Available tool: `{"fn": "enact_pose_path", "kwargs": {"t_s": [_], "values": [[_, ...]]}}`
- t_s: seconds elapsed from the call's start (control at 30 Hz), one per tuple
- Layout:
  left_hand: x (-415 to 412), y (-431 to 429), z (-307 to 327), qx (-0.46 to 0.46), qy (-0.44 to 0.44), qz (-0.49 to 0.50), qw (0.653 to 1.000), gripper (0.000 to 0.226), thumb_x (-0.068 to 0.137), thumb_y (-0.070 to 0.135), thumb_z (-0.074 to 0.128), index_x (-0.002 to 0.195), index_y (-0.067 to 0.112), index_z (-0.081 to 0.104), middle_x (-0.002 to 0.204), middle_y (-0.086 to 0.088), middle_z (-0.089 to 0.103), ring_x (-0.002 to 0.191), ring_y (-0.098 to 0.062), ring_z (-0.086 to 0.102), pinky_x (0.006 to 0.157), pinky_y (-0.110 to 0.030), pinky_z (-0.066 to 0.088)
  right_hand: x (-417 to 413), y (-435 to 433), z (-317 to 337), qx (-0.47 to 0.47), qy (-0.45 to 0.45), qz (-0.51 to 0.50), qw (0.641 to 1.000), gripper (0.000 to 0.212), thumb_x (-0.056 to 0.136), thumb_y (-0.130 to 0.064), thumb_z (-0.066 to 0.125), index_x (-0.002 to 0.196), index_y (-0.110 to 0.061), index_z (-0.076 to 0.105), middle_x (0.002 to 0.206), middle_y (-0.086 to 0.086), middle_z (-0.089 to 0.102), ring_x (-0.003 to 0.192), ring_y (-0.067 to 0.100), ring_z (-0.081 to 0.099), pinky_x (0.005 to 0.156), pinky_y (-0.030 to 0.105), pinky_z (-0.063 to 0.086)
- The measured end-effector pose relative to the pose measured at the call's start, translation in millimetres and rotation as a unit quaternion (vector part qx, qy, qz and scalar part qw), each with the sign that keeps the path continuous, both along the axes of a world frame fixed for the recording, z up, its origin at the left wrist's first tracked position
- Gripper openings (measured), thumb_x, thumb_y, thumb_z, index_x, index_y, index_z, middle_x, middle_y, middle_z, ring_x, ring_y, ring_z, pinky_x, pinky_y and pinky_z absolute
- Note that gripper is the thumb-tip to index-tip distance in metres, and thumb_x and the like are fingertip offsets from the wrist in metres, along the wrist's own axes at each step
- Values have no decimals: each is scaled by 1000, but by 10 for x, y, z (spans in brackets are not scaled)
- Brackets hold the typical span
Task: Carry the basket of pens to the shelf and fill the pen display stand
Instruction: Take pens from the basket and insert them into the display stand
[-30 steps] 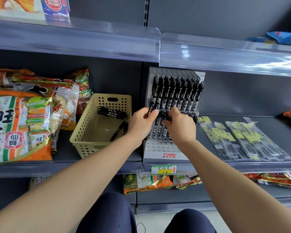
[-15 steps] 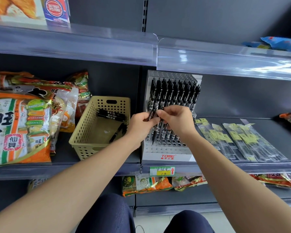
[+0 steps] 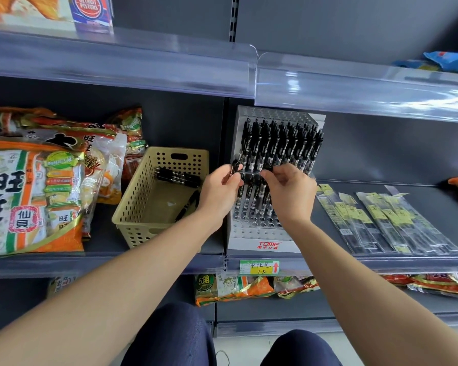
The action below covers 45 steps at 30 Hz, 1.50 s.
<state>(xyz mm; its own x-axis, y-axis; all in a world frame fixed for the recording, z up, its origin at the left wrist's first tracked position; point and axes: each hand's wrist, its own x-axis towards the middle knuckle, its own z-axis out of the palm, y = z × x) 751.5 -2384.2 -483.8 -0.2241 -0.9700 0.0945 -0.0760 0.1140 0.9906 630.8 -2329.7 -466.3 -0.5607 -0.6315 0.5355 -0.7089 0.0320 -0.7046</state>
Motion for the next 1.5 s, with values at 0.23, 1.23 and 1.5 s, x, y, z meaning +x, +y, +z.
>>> {"fn": "enact_pose_path", "kwargs": {"t_s": [0.23,1.23,1.5], "values": [[11,-7,-33,3,35,18,999,39,87,16,68,125,9,63,107,-12,67,88,-17,64,86,-40,57,55,-25,-29,3,10,7,1000,23,87,-31,68,91,-8,70,76,0,69,71,17,63,71,34,53],[45,9,26,-39,3,40,998,29,81,16,73,111,15,72,92,-5,65,79,-11,53,84,-30,50,59,-51,-216,219,100,-29,970,37,90,-31,62,59,-12,51,53,4,54,52,24,52,47,23,35],[85,18,34,-50,-32,17,998,28,79,16,75,107,11,72,91,-2,68,79,-10,59,79,-24,51,65,25,-262,127,30,43,991,43,93,-32,57,58,-7,53,49,7,53,43,19,43,46,27,34]]}}
